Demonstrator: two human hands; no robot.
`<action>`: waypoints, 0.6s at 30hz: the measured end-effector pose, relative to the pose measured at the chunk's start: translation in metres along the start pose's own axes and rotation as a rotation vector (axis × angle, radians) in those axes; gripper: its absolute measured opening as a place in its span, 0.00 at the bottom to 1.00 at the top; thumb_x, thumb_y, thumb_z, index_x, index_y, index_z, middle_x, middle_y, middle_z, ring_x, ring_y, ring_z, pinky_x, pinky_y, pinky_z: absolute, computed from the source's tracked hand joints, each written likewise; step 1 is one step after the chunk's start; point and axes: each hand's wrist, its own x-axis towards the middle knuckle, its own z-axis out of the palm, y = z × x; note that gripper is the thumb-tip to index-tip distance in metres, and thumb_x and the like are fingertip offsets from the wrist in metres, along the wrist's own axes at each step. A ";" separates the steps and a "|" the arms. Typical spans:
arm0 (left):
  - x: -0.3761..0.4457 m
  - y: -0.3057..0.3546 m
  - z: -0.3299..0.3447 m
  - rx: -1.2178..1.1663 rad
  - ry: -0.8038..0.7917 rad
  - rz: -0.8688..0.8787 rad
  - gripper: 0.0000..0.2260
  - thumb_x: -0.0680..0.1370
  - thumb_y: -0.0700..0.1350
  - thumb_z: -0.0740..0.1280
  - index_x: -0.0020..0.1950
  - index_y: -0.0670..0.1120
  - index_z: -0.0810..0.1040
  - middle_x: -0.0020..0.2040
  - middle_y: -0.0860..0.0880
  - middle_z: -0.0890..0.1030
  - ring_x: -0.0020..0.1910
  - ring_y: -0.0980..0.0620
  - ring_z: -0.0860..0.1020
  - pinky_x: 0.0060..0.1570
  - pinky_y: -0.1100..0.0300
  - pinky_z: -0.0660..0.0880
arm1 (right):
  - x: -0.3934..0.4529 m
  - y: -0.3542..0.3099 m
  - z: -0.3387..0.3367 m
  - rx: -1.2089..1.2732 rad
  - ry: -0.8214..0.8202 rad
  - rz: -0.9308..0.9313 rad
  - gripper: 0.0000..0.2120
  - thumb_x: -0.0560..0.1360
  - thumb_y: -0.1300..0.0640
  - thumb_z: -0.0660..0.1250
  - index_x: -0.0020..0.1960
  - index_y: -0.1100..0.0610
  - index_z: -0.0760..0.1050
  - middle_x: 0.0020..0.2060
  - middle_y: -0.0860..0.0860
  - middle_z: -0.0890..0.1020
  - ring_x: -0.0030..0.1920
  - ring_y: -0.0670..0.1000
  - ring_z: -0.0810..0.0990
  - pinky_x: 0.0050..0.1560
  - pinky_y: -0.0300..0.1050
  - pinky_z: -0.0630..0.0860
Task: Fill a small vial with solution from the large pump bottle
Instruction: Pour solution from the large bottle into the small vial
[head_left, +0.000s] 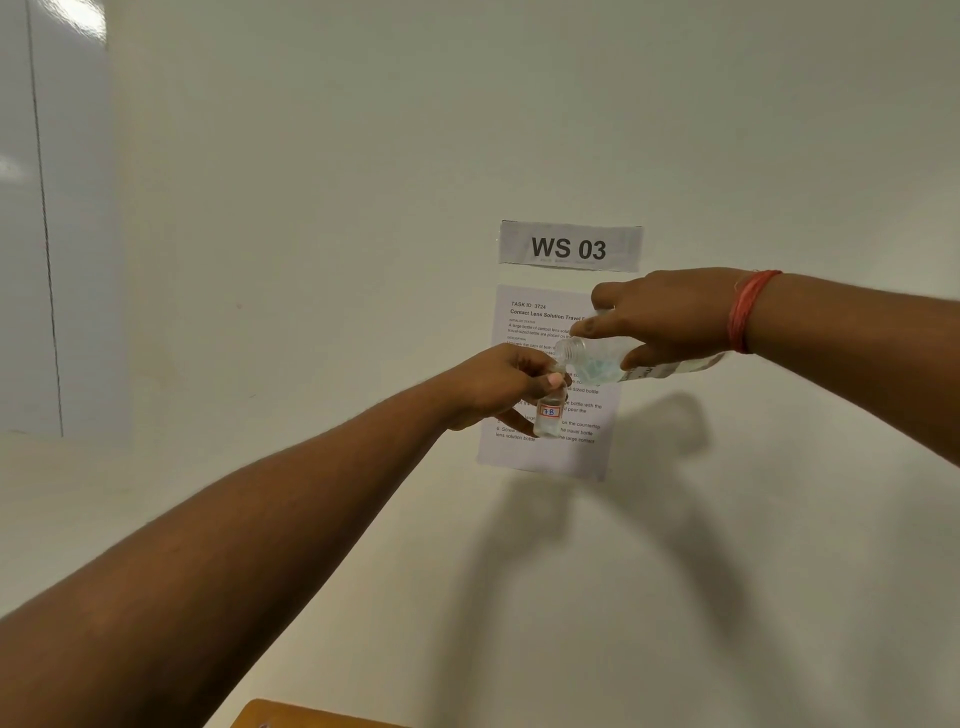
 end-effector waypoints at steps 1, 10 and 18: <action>0.000 0.000 0.000 -0.001 0.000 0.001 0.11 0.84 0.43 0.65 0.62 0.39 0.81 0.58 0.42 0.84 0.55 0.48 0.83 0.50 0.45 0.84 | 0.000 0.000 0.000 0.001 0.000 -0.001 0.32 0.77 0.45 0.65 0.77 0.44 0.56 0.63 0.50 0.70 0.45 0.49 0.70 0.46 0.41 0.72; -0.001 0.001 -0.001 0.002 -0.003 0.002 0.11 0.84 0.43 0.65 0.61 0.39 0.81 0.59 0.42 0.84 0.54 0.48 0.83 0.48 0.48 0.85 | -0.001 0.000 -0.002 0.004 -0.001 -0.006 0.32 0.77 0.44 0.65 0.77 0.44 0.56 0.62 0.50 0.69 0.49 0.52 0.75 0.49 0.44 0.75; -0.001 0.001 -0.001 0.007 -0.003 0.012 0.11 0.84 0.43 0.65 0.61 0.40 0.81 0.54 0.47 0.85 0.52 0.51 0.84 0.50 0.48 0.84 | -0.001 0.002 0.000 -0.007 0.014 -0.008 0.32 0.77 0.44 0.65 0.77 0.44 0.56 0.62 0.50 0.70 0.50 0.52 0.76 0.48 0.44 0.75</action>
